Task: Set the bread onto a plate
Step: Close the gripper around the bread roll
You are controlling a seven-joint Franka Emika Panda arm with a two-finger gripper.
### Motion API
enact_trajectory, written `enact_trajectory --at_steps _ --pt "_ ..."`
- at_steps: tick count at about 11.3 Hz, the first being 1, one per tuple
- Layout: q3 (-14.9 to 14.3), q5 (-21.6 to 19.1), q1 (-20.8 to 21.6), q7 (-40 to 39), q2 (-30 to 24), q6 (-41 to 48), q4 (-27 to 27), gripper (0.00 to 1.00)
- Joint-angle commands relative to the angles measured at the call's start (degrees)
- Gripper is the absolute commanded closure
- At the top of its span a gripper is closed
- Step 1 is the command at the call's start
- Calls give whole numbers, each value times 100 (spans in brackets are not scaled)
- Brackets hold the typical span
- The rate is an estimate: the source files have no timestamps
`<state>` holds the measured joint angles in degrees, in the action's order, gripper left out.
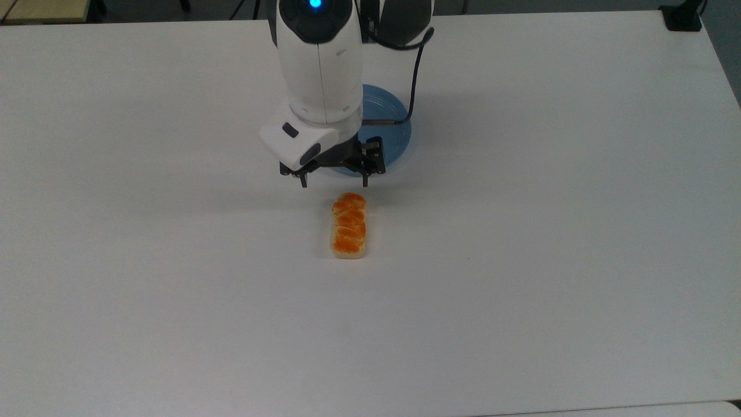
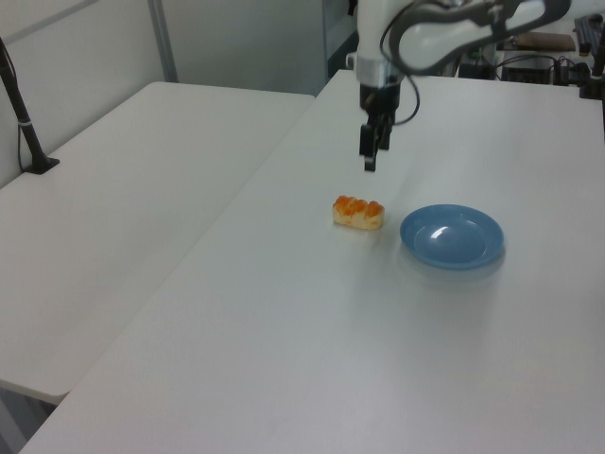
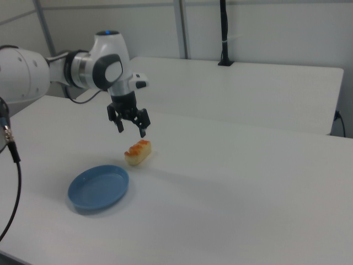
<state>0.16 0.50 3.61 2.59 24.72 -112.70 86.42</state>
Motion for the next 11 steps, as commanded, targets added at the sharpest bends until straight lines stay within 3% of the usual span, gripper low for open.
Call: enact_trajectory --at_steps 1,5,10,11 --pt "-25 47 140 -4 480 -532 -106 0" --pt "-33 100 280 293 1095 -1304 -187 1" --pt "-42 241 289 294 1123 -1333 -169 49" --pt "-51 232 280 312 1053 -1324 -169 51"
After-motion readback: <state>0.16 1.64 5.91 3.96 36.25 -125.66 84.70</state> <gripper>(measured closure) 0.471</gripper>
